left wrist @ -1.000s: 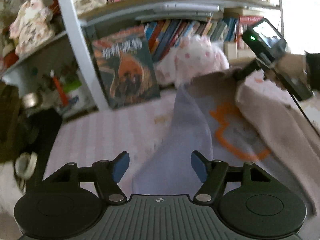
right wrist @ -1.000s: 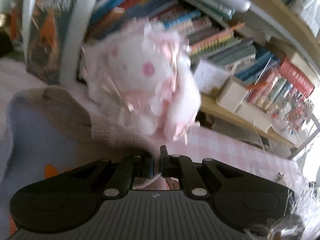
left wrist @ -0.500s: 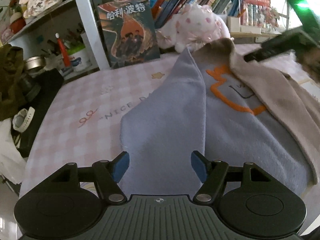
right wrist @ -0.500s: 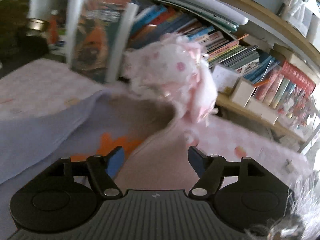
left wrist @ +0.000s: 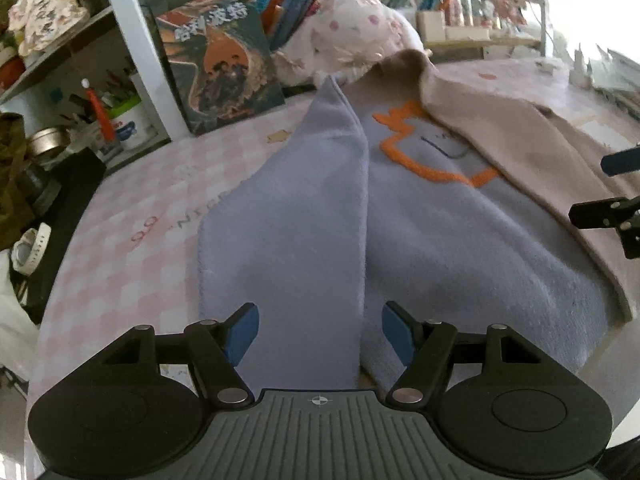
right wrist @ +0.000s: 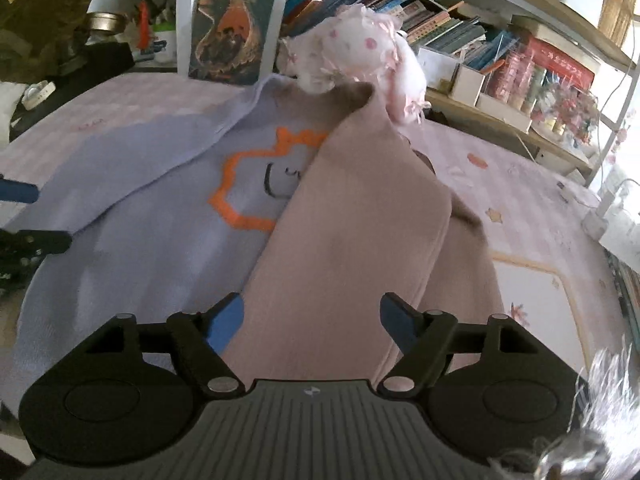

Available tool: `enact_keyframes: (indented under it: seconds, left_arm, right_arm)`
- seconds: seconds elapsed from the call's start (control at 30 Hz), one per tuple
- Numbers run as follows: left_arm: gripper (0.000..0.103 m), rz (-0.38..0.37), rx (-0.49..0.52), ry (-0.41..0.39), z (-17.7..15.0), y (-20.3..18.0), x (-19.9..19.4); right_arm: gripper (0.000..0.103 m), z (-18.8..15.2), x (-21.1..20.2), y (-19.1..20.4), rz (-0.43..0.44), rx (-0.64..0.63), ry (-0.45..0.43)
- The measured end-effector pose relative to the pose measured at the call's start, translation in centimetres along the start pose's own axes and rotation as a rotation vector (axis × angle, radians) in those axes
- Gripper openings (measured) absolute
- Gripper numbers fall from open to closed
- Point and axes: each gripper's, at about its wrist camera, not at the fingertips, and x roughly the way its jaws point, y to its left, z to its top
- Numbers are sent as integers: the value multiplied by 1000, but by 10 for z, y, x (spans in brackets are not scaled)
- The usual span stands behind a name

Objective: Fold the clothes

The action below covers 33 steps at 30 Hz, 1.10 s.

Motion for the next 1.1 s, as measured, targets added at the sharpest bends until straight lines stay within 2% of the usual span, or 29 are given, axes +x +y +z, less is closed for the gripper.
enact_keyframes:
  seconds: [0.07, 0.17, 0.2, 0.33, 0.37, 0.43, 0.53, 0.7, 0.8, 0.93, 1.03, 1.07, 1.1]
  left_arm:
    - [70, 18, 38, -4, -2, -5, 1]
    - [69, 29, 78, -17, -3, -8, 2]
    - [64, 28, 85, -20, -3, -8, 3]
    - [27, 28, 114, -24, 2, -7, 10]
    - [22, 31, 131, -25, 3, -6, 12]
    - [4, 53, 159, -34, 7, -2, 14]
    - [4, 109, 86, -76, 22, 34, 8]
    - [4, 219, -103, -101, 53, 134, 15]
    - [4, 258, -136, -115, 72, 178, 28]
    - [15, 299, -122, -89, 87, 199, 54]
    - [17, 381, -211, -74, 87, 203, 50]
    - [17, 376, -242, -78, 85, 202, 46]
    - [18, 292, -278, -103, 78, 196, 37]
  right_arm:
    - [73, -4, 1, 5, 4, -21, 16]
    - [67, -8, 5, 11, 16, -38, 48]
    - [66, -9, 6, 12, 21, -36, 54]
    - [63, -10, 8, 15, 30, -24, 68]
    - [61, -10, 8, 15, 31, -19, 69]
    - [60, -10, 8, 16, 30, -10, 72]
    - [58, -11, 7, 18, 24, -10, 72]
    - [57, -11, 6, 21, 7, -12, 74]
    - [56, -10, 6, 23, -3, -8, 82]
    - [52, -7, 6, 26, -13, -16, 98]
    - [48, -6, 5, 30, -26, -30, 109]
    - [47, -5, 4, 31, -31, -34, 113]
    - [46, -5, 4, 33, -37, -39, 114]
